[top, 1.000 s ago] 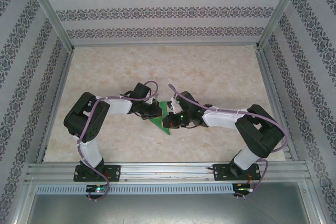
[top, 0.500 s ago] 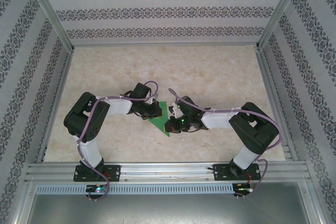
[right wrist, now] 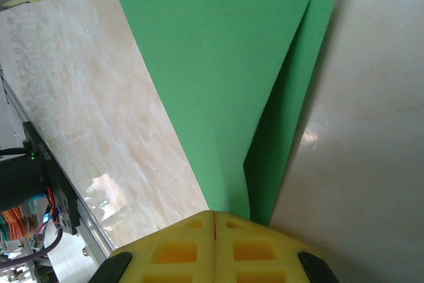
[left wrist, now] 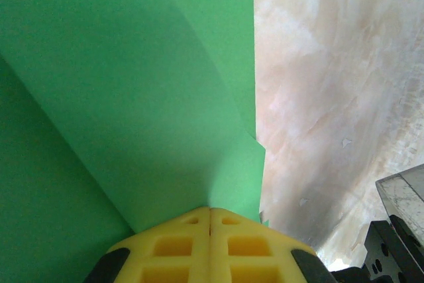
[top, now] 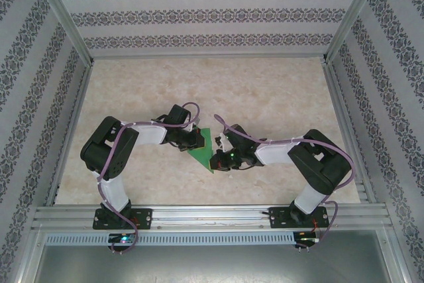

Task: Fold a paper plane with a square sheet of paper (fold left side to right side)
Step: Fourth fold the wing at the center of the table.

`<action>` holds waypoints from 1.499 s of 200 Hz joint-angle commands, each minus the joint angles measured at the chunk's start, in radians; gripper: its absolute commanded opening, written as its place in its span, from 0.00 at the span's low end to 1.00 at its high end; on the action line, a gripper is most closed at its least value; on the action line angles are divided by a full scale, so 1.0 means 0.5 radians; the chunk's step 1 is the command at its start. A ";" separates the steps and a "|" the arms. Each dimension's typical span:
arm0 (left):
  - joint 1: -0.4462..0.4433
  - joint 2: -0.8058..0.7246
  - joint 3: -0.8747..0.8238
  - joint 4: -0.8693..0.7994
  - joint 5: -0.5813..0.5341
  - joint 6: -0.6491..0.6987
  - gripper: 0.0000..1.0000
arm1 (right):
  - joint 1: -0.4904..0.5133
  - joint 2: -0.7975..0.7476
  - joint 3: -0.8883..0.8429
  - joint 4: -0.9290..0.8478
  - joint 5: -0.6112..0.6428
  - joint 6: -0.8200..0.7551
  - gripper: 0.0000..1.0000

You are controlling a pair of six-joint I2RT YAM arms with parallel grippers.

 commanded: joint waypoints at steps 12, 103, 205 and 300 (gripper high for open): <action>-0.013 0.065 -0.013 -0.133 -0.143 0.052 0.00 | 0.026 0.015 -0.040 -0.012 0.030 0.005 0.00; -0.013 0.065 -0.012 -0.143 -0.158 0.052 0.00 | 0.029 0.015 -0.055 -0.075 0.048 -0.002 0.00; -0.004 0.063 -0.014 -0.143 -0.178 0.050 0.00 | 0.078 -0.053 -0.139 -0.199 0.057 -0.014 0.00; -0.007 0.047 -0.011 -0.141 -0.174 0.039 0.00 | 0.055 -0.532 -0.190 -0.291 -0.034 -0.025 0.00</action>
